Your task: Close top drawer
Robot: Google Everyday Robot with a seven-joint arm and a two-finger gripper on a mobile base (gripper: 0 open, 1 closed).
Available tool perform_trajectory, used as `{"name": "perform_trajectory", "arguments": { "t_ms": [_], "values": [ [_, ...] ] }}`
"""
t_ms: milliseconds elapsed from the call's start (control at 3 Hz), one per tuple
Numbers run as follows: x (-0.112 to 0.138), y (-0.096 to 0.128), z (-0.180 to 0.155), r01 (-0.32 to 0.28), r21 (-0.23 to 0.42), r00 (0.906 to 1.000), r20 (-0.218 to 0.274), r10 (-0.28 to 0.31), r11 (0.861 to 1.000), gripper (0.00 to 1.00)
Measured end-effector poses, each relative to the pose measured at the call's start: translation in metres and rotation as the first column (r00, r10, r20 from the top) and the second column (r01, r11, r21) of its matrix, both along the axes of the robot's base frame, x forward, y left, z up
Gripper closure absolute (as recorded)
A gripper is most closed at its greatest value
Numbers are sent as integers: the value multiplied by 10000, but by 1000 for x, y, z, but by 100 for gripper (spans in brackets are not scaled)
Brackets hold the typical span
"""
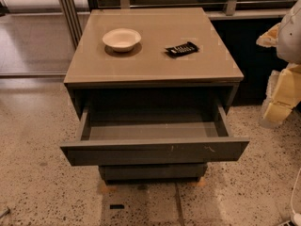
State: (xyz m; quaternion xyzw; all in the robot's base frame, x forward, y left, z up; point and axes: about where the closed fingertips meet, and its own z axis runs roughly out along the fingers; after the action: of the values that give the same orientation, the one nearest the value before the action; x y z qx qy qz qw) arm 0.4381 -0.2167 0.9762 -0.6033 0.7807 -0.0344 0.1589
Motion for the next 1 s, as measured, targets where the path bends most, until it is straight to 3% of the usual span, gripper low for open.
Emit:
{"name": "perform_trajectory", "arguments": {
  "t_ms": [333, 667, 1000],
  "values": [
    [0, 0, 0, 0, 0, 10000, 0, 0, 10000, 0],
    [0, 0, 0, 0, 0, 10000, 1, 0, 10000, 18],
    [3, -2, -23, 104, 188, 9999, 91, -106, 9998, 42]
  ]
}}
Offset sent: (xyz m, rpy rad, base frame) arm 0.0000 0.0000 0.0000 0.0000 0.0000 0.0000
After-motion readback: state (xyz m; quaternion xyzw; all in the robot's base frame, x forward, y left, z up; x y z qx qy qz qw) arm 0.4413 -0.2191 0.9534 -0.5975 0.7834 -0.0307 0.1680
